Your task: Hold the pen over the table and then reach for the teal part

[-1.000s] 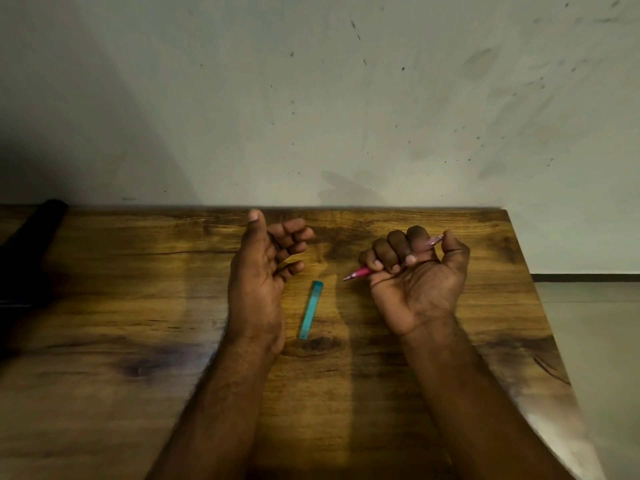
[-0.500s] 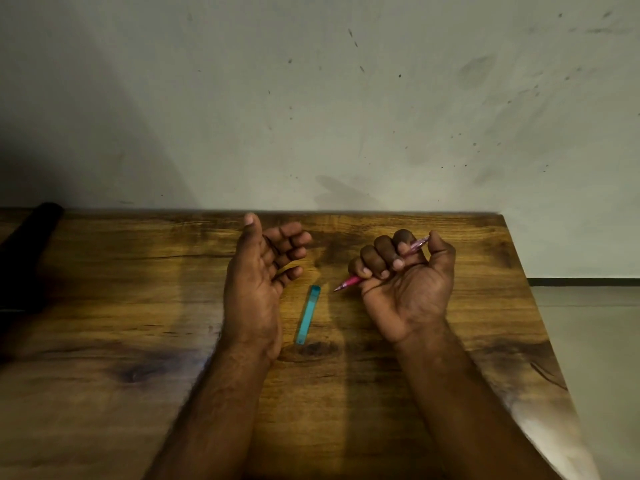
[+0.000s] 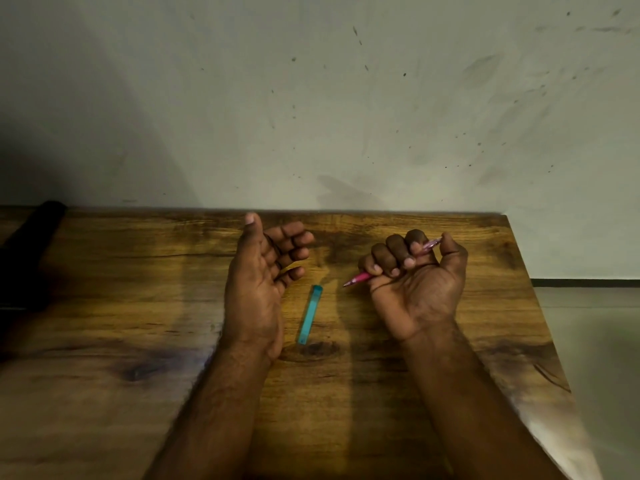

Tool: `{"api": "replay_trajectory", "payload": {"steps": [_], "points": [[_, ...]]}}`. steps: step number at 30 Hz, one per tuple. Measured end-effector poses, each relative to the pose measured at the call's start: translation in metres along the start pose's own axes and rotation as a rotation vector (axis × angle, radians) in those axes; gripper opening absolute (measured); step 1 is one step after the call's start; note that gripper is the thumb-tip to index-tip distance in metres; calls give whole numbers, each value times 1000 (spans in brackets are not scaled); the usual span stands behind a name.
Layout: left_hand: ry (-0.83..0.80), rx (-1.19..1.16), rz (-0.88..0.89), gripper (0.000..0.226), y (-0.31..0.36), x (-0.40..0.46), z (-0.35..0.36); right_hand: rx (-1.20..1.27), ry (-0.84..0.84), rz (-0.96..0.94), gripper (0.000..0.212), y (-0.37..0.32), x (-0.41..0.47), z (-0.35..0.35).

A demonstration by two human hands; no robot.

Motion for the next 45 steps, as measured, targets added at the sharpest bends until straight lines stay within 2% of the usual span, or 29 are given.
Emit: {"api": "replay_trajectory", "payload": {"steps": [19,27,30,35,45], "points": [[15,21,-14,62,0,0,-2,21,37,-19,48,-5,1,-4],[92,140,-80,35,-2,1,-5,4,25,-21,44,-5,2,-3],[100,131,-83,35,-2,0,-6,17,22,-22,52,-4,3,-3],[112,116,-90,37,-1,1,-6,4,12,-23,43,-5,3,-3],[105,118,-86,42,-1,0,-6,1,28,-15,45,-5,1,-2]]}}
Point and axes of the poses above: each hand's wrist, its own x-axis towards the middle knuckle, its own z-axis out of the palm, y = z × x, the point moved 3 cm from there along x, towards the middle knuckle, and after that the axes turned 10 degrees about -y, right-handed, at the moved point
